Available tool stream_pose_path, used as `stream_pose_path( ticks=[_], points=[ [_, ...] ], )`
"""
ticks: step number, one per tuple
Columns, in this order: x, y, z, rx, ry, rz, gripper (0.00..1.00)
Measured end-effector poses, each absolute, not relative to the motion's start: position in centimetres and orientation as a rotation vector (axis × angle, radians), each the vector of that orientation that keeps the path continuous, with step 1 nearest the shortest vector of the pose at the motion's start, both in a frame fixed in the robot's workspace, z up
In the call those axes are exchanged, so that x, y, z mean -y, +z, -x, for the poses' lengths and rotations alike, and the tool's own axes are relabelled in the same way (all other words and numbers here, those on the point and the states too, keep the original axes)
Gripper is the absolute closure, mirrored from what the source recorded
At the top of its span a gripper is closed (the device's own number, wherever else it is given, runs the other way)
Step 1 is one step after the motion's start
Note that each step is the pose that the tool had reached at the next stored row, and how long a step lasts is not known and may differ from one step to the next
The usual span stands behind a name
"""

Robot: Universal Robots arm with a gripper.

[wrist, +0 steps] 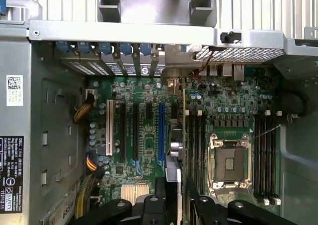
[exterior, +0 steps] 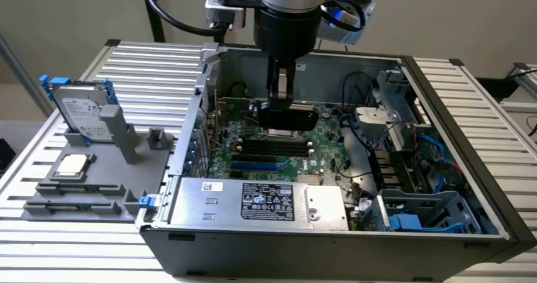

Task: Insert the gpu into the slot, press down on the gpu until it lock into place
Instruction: 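Insert the gpu into the slot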

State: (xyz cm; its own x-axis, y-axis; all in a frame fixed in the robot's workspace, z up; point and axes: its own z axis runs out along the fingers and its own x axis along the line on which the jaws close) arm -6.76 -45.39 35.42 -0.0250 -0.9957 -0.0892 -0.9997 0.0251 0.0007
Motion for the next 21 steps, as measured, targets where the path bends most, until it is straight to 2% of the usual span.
stream_pose_path(
  ticks=[21],
  points=[
    [46.7,31.6,7.5,-2.215,0.096,2.134,0.74]
  ],
)
